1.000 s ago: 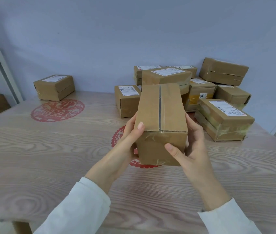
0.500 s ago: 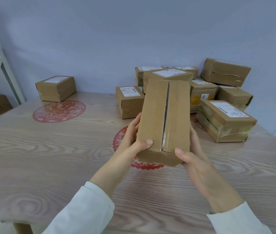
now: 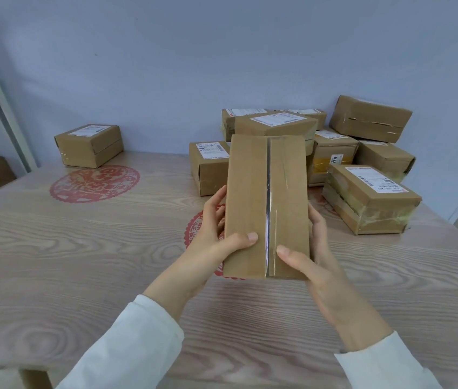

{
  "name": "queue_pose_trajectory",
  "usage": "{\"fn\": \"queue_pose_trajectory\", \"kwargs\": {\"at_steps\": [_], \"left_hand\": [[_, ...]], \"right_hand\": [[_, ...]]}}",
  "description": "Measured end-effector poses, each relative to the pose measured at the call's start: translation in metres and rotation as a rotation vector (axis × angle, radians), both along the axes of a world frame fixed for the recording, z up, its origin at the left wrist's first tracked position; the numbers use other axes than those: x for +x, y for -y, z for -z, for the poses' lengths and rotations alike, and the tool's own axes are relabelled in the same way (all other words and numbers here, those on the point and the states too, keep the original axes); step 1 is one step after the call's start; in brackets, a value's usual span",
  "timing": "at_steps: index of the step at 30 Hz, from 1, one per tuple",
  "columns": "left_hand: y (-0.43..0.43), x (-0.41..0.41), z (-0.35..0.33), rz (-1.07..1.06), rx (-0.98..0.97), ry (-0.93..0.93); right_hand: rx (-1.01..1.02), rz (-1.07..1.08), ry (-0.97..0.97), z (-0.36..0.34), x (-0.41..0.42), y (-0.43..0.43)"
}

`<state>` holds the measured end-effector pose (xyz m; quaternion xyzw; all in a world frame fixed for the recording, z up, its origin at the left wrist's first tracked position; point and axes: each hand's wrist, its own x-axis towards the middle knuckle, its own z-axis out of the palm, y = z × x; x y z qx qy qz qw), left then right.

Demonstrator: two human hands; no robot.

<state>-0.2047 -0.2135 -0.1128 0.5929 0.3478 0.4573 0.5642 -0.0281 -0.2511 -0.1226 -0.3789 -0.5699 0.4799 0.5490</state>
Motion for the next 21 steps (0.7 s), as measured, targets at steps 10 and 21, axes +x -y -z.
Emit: {"fn": "queue_pose_trajectory", "kwargs": {"at_steps": [10, 21], "left_hand": [[0.0011, -0.0019, 0.0036, -0.031, 0.032, 0.015], [0.0024, -0.0012, -0.0003, 0.004, 0.005, -0.029]], "right_hand": [[-0.017, 0.047, 0.042, -0.0037, -0.0037, 0.0002], [0.017, 0.091, 0.037, -0.0044, -0.0059, 0.0000]]}}
